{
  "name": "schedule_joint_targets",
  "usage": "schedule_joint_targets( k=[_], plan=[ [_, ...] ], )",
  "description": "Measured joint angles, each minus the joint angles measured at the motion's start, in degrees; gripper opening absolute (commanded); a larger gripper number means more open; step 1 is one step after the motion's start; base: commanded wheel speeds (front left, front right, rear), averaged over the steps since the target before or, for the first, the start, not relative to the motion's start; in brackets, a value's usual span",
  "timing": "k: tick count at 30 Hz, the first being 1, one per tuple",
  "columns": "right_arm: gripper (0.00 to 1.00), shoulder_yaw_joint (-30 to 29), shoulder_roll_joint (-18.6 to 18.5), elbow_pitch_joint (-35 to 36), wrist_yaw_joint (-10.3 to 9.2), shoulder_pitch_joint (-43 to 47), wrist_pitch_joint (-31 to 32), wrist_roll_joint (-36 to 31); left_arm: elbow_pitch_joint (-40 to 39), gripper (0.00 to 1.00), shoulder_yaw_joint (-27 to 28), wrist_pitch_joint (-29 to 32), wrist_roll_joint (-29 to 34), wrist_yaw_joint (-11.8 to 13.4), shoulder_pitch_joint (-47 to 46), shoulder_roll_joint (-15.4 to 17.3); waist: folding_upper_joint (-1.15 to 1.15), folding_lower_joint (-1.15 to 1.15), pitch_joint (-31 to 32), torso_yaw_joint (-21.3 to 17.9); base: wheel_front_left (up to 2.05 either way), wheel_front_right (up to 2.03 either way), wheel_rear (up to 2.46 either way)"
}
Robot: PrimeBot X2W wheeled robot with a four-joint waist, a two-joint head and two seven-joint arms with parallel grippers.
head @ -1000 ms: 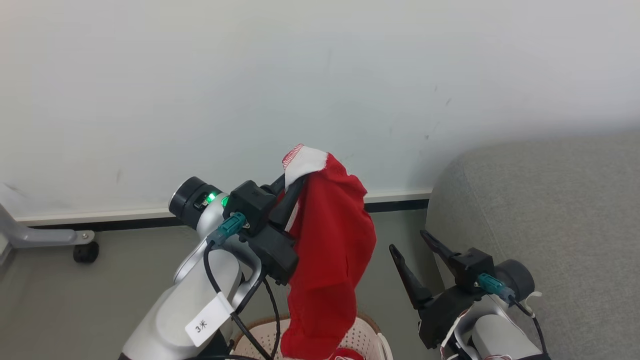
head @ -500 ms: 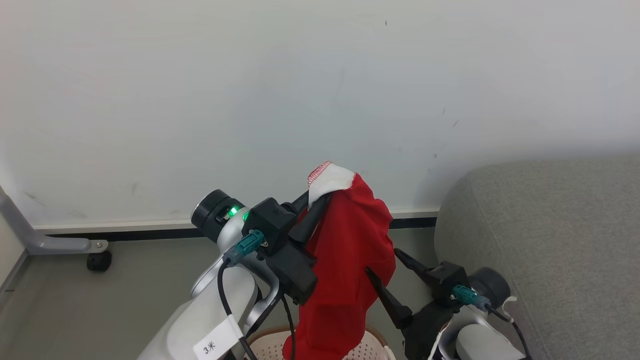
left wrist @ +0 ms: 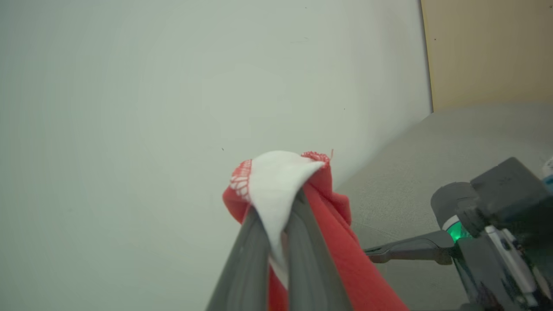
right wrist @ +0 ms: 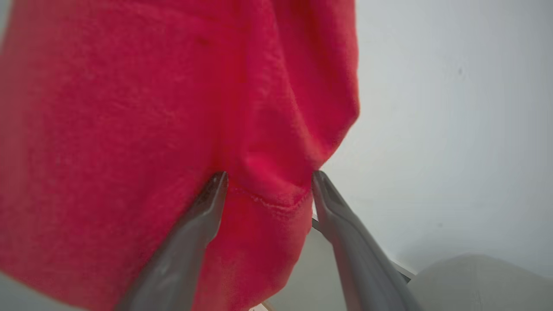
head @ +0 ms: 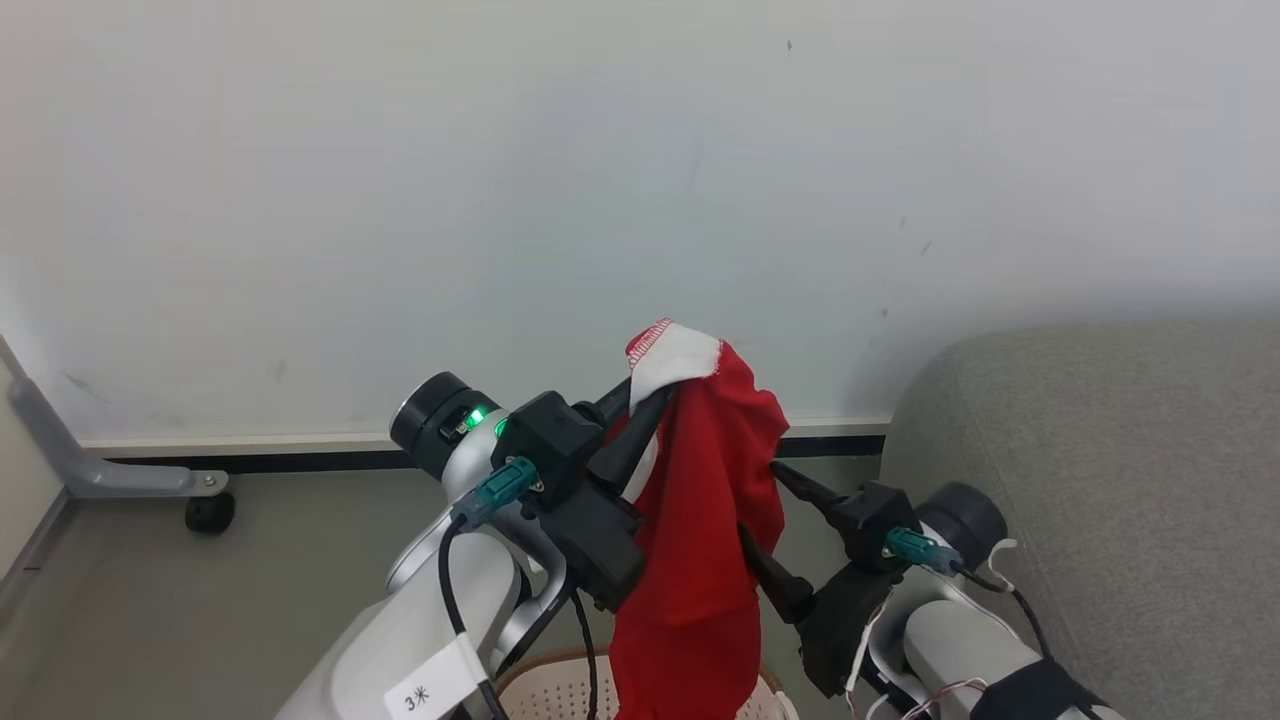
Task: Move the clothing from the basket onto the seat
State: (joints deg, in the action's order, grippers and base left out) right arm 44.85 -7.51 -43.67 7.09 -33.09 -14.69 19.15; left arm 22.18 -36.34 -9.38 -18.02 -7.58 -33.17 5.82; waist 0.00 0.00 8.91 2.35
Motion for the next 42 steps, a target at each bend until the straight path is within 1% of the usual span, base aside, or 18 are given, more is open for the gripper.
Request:
schedule_joint_targets(
  k=[3, 6, 7, 8, 9, 10, 11, 12, 18, 23, 24, 25, 26, 27, 34, 42],
  plan=[
    [1.0, 3.5, 0.21, 0.15, 0.04, -1.44, -0.01, 1.18, -0.44, 0.0, -0.27, 0.34, -0.07, 0.0, 0.0, -0.01, 0.0, 0.0, -0.22, 0.22, 0.0, 0.0, 0.0],
    [1.0, 5.58, 0.33, 0.12, 0.04, -2.72, -0.01, 2.57, -0.82, 0.0, -0.44, 0.81, -0.19, 0.0, 0.0, -0.01, 0.0, 0.0, -0.46, 0.48, 0.0, 0.0, 0.0],
    [0.77, 6.08, 0.33, 0.12, 0.04, -3.16, -0.01, 3.01, -0.93, 0.0, -0.45, 1.01, -0.25, 0.0, 0.0, -0.01, 0.0, 0.0, -0.54, 0.57, 0.0, 0.0, 0.0],
    [0.44, 6.66, 0.31, 0.11, 0.04, -3.56, -0.01, 3.39, -0.97, 0.0, -0.44, 1.22, -0.29, 0.0, -0.01, -0.01, 0.0, 0.0, -0.61, 0.65, 0.0, 0.0, 0.0],
    [0.34, 7.17, 0.31, 0.1, 0.04, -3.9, -0.01, 3.72, -0.97, 0.0, -0.43, 1.23, -0.41, 0.0, -0.01, 0.02, 0.0, 0.0, -0.69, 0.73, 0.0, 0.0, 0.0],
    [0.27, 7.58, 0.3, 0.09, 0.04, -4.13, -0.01, 4.07, -0.97, 0.0, -0.4, 1.25, -0.52, 0.0, -0.01, 0.07, 0.0, 0.0, -0.76, 0.8, 0.0, 0.0, 0.0],
    [0.09, 8.05, 0.27, 0.05, 0.04, -4.24, -0.01, 4.42, -0.96, 0.0, -0.34, 1.4, -0.58, 0.0, -0.01, 0.21, 0.0, 0.0, -0.83, 0.86, 0.0, 0.0, 0.0],
    [0.0, 8.56, 0.22, 0.04, 0.04, -4.26, -0.01, 4.88, -0.96, 0.0, -0.31, 1.47, -0.58, 0.0, -0.01, 0.38, 0.0, 0.0, -0.89, 0.89, 0.0, 0.0, 0.0],
    [0.0, 10.39, -0.73, -0.01, 0.04, -4.7, -0.01, 7.09, -0.94, 0.0, 0.78, 1.81, -1.18, 0.05, 0.29, 1.59, 0.0, 0.0, -1.14, 0.67, 0.0, 0.0, 0.0],
    [0.0, 10.79, -1.43, 0.51, 0.04, -5.38, -0.01, 9.5, -0.79, 0.0, 2.24, 2.24, -2.64, 1.07, 2.29, 2.75, 0.0, 0.0, -1.3, -0.58, 0.0, 0.0, 0.0],
    [0.0, 10.69, -1.6, 0.69, 0.04, -5.38, -0.01, 9.84, -0.74, 0.27, 2.55, 2.24, -2.89, 1.1, 2.7, 2.78, 0.0, 0.0, -1.33, -0.84, 0.0, 0.0, 0.0],
    [0.0, 10.49, -1.78, 0.86, 0.04, -5.38, -0.01, 10.24, -0.63, 0.43, 2.72, 2.24, -3.24, 1.11, 3.1, 2.85, 0.0, 0.0, -1.35, -1.1, 0.0, 0.0, 0.0],
    [0.0, 10.24, -1.92, 0.96, 0.04, -5.38, -0.01, 10.58, -0.6, 0.87, 2.91, 2.24, -3.46, 1.3, 3.57, 2.99, 0.0, 0.0, -1.38, -1.38, 0.0, 0.0, 0.0],
    [0.0, 9.88, -2.04, 1.01, 0.05, -5.39, -0.01, 10.89, -0.58, 1.0, 3.27, 2.23, -3.78, 1.54, 4.09, 3.08, 0.0, 0.0, -1.41, -1.67, 0.0, 0.0, 0.0],
    [0.0, 6.64, -3.44, 1.23, 0.05, -7.36, 0.0, 13.1, -0.55, 1.0, 4.59, 1.83, -6.13, 2.03, 7.47, 3.26, 0.0, 0.0, -1.63, -3.87, 0.0, 0.0, 0.0],
    [0.0, 3.21, -6.22, 1.42, 0.05, -8.65, 0.0, 13.19, -0.86, 1.0, 4.94, 0.96, -6.99, 2.12, 10.98, 3.5, 0.0, 0.0, -1.86, -6.3, 0.0, 0.0, 0.0]
  ],
)
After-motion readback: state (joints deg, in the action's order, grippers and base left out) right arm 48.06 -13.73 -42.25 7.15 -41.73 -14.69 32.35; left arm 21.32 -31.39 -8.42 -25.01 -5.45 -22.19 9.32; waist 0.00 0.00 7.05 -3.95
